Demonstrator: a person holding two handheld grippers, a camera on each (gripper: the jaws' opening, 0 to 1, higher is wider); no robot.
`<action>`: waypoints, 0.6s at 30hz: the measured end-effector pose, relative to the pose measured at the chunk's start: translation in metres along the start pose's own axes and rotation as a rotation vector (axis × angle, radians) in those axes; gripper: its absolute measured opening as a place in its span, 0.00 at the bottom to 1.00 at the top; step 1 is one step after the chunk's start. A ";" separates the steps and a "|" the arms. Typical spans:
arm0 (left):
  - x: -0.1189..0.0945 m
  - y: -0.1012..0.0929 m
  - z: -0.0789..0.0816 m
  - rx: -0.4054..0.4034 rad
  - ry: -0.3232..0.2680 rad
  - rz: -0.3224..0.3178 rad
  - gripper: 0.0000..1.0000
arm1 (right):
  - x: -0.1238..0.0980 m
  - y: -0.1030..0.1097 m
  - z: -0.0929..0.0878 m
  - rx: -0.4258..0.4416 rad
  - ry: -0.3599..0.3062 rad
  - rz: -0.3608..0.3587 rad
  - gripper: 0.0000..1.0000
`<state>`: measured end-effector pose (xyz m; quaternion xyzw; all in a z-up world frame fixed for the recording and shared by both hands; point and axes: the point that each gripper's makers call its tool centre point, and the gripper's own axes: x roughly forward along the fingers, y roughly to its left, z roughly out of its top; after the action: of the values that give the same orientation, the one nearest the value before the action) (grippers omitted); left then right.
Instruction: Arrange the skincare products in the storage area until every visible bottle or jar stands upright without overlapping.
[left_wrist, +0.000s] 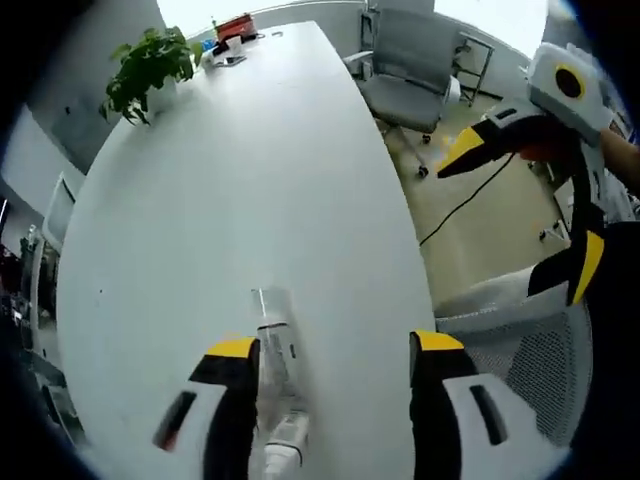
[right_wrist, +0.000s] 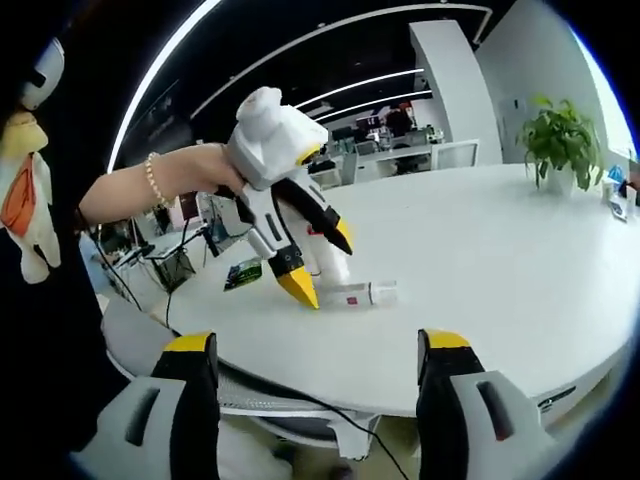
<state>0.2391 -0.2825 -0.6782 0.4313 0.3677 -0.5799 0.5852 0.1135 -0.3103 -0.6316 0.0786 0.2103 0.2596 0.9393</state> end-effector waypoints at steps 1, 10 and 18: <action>0.002 0.003 0.002 -0.003 0.007 0.007 0.62 | -0.001 -0.001 -0.001 0.001 0.001 -0.001 0.81; 0.021 0.038 -0.001 0.009 0.107 0.053 0.60 | -0.002 -0.008 -0.006 0.020 0.010 -0.001 0.81; 0.043 0.051 -0.010 0.022 0.204 0.056 0.55 | 0.003 -0.014 -0.004 0.031 -0.002 0.005 0.81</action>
<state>0.2928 -0.2914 -0.7181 0.5043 0.4069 -0.5205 0.5560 0.1206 -0.3200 -0.6399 0.0941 0.2132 0.2585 0.9375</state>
